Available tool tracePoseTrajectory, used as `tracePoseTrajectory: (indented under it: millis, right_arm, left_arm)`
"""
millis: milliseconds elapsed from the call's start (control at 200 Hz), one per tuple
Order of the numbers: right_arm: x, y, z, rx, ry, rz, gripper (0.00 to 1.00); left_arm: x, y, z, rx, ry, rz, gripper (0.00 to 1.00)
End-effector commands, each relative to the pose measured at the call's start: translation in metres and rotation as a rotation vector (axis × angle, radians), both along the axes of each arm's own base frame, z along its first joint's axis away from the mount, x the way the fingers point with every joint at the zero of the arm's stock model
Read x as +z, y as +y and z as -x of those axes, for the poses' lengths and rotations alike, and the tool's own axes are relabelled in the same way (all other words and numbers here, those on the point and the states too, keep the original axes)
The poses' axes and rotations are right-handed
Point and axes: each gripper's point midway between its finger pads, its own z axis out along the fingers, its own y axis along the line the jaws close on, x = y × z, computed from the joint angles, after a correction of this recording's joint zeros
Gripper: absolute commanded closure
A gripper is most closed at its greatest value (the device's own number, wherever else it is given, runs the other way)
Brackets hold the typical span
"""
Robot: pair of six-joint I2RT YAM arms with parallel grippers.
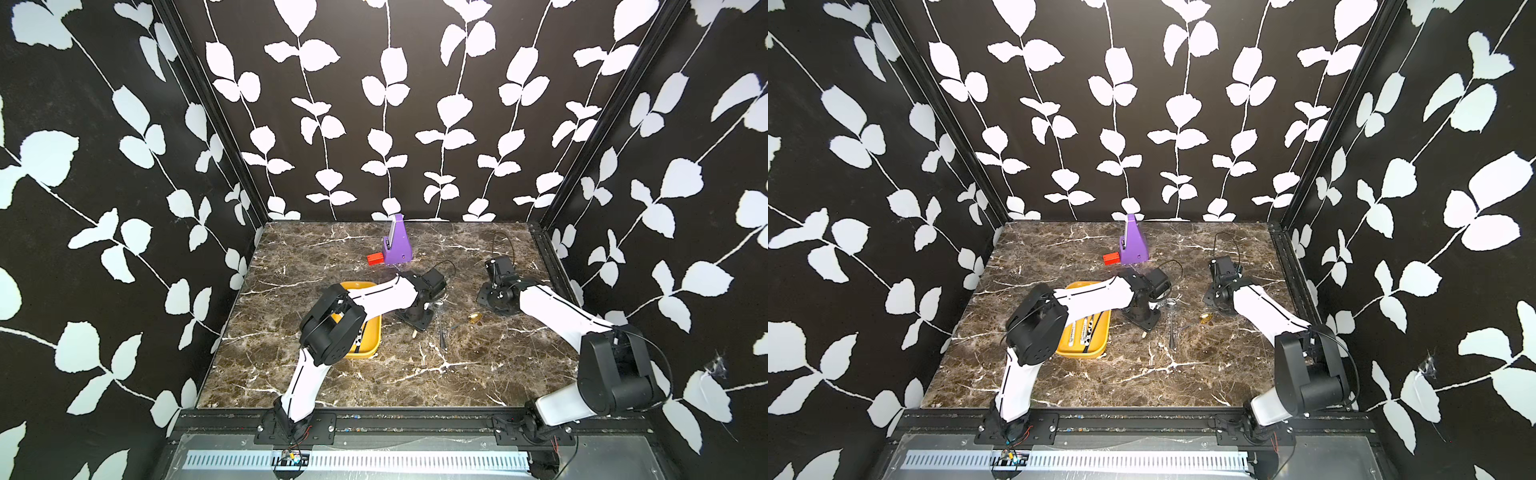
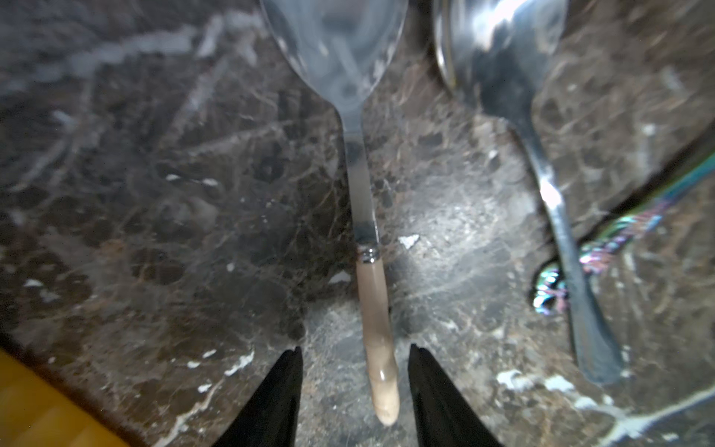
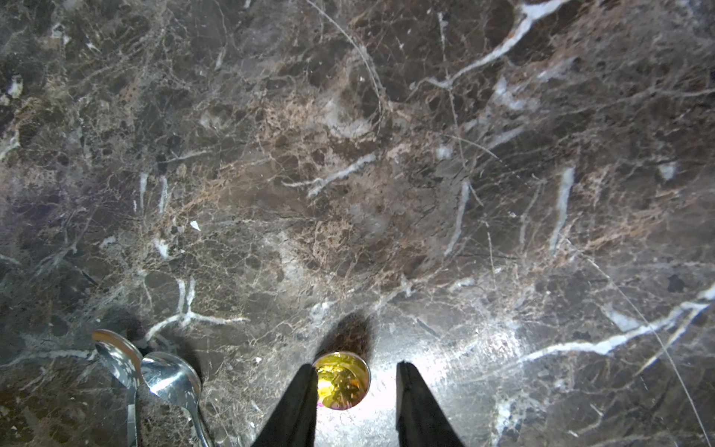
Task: Put the spoon into the storage box
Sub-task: Pick up the spoon from the center of the board.
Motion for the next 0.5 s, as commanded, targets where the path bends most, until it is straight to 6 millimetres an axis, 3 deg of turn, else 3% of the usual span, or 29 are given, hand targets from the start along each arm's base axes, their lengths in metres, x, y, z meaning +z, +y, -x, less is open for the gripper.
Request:
tracePoseTrajectory:
  millis: [0, 495]
  right_arm:
    - [0.003, -0.001, -0.004, 0.004, -0.017, -0.003, 0.63]
    - [0.005, 0.001, -0.006, 0.009, -0.011, -0.017, 0.63]
  left_arm:
    - [-0.001, 0.001, 0.003, -0.023, 0.004, -0.030, 0.51]
    - [-0.034, -0.001, -0.008, -0.006, -0.012, -0.098, 0.62]
